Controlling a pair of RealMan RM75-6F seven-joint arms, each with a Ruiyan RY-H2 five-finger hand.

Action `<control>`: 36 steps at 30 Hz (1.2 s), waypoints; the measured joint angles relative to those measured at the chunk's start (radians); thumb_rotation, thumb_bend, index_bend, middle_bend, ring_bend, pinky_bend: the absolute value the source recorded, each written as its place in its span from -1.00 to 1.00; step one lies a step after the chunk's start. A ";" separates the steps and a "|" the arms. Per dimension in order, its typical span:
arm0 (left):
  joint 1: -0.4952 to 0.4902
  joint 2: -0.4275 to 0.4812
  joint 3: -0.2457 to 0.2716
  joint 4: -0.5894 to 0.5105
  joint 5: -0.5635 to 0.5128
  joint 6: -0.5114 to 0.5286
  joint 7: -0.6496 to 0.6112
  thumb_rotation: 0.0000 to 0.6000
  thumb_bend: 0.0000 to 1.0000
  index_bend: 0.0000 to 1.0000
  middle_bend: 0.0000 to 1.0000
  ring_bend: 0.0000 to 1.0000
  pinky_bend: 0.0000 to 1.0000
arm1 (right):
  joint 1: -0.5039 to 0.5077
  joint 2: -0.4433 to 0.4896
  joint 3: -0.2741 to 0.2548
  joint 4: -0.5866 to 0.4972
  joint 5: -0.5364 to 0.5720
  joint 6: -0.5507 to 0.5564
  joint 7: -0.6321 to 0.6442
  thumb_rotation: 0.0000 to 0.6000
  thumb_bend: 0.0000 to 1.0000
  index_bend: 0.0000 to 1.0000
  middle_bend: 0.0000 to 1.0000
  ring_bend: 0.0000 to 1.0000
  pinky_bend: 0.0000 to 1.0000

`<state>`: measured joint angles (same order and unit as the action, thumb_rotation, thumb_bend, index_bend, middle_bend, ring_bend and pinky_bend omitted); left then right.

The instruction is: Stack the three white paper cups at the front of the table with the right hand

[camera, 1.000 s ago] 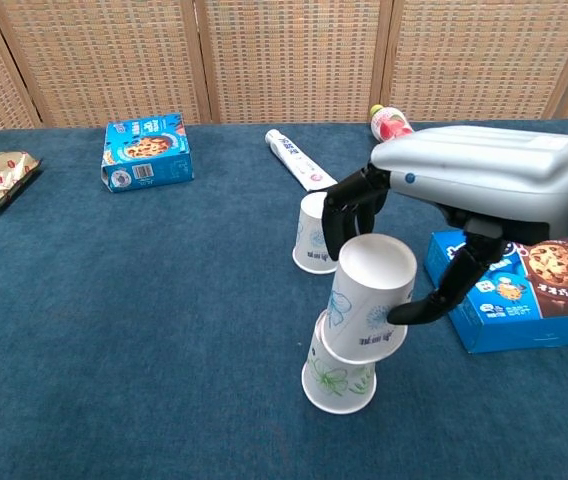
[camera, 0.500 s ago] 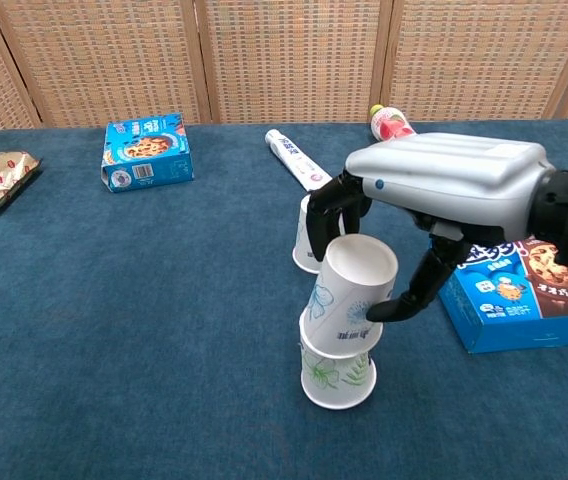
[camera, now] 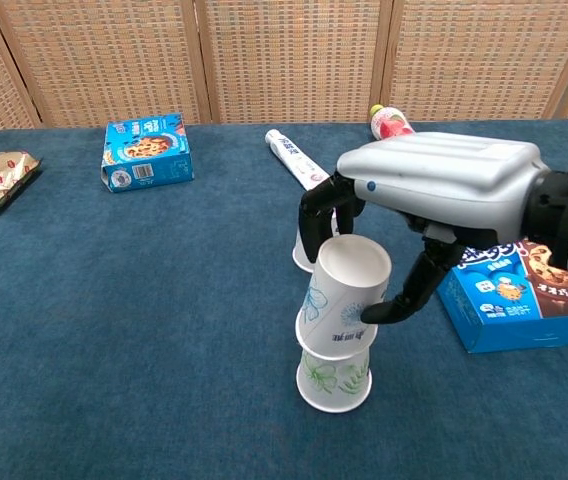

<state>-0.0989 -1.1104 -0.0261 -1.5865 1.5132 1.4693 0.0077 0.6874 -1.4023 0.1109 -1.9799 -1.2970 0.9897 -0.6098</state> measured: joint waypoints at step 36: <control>-0.026 0.002 -0.023 0.004 -0.063 -0.059 -0.001 1.00 -0.74 -1.00 -1.00 -1.00 -1.00 | 0.190 -0.126 0.200 0.409 0.441 -0.119 0.166 1.00 -1.00 -0.77 -0.64 -0.81 -0.61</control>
<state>-0.1247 -1.1084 -0.0486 -1.5821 1.4506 1.4098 0.0067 0.8778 -1.5283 0.3104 -1.5709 -0.8564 0.8709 -0.4440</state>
